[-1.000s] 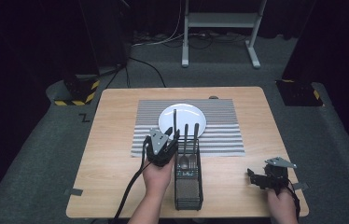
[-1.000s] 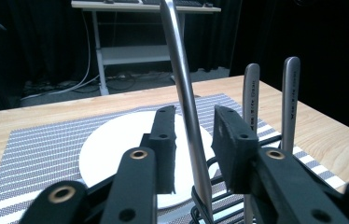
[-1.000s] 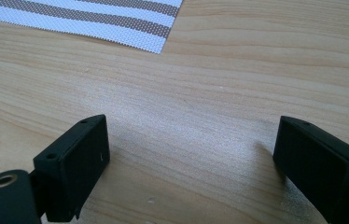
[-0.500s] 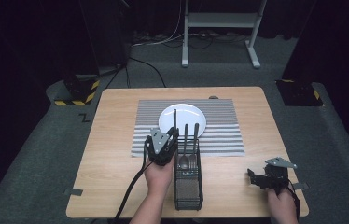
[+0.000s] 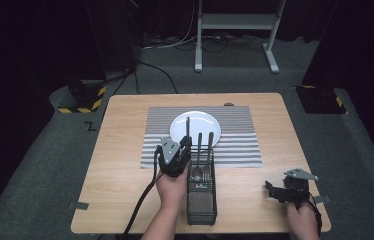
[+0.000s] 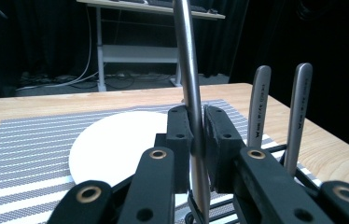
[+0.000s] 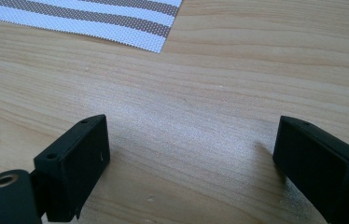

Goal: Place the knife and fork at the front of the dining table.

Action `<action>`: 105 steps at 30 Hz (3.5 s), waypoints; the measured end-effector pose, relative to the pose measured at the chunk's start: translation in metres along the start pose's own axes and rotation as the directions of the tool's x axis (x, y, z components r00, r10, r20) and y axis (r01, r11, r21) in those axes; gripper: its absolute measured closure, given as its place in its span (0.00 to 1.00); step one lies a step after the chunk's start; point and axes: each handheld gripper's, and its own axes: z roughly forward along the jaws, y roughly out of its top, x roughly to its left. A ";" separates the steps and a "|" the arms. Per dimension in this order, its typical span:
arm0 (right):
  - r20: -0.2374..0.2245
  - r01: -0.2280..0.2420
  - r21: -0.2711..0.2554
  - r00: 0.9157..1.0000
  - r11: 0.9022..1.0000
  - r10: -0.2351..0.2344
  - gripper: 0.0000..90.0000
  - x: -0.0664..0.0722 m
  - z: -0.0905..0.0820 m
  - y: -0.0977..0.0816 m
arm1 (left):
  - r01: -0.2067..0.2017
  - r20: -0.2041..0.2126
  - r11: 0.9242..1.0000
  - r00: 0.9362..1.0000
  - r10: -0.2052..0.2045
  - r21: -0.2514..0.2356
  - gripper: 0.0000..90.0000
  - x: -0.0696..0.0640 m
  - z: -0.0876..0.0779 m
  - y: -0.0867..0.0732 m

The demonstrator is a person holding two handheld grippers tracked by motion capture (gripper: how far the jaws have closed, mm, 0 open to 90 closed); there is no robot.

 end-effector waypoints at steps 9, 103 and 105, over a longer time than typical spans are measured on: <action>0.000 0.000 0.002 1.000 1.000 0.000 0.12 0.000 0.000 0.000 | -0.001 0.066 0.999 0.998 0.003 -0.037 0.92 -0.003 -0.004 0.001; 0.002 -0.001 0.002 1.000 1.000 0.001 0.12 0.000 0.000 0.000 | -0.039 -0.127 0.992 0.992 0.023 -0.121 0.93 0.089 -0.007 0.016; 0.002 -0.002 0.002 1.000 1.000 0.002 0.12 0.000 0.000 0.000 | -0.027 -0.126 0.994 0.992 0.014 -0.103 0.93 0.093 -0.001 0.013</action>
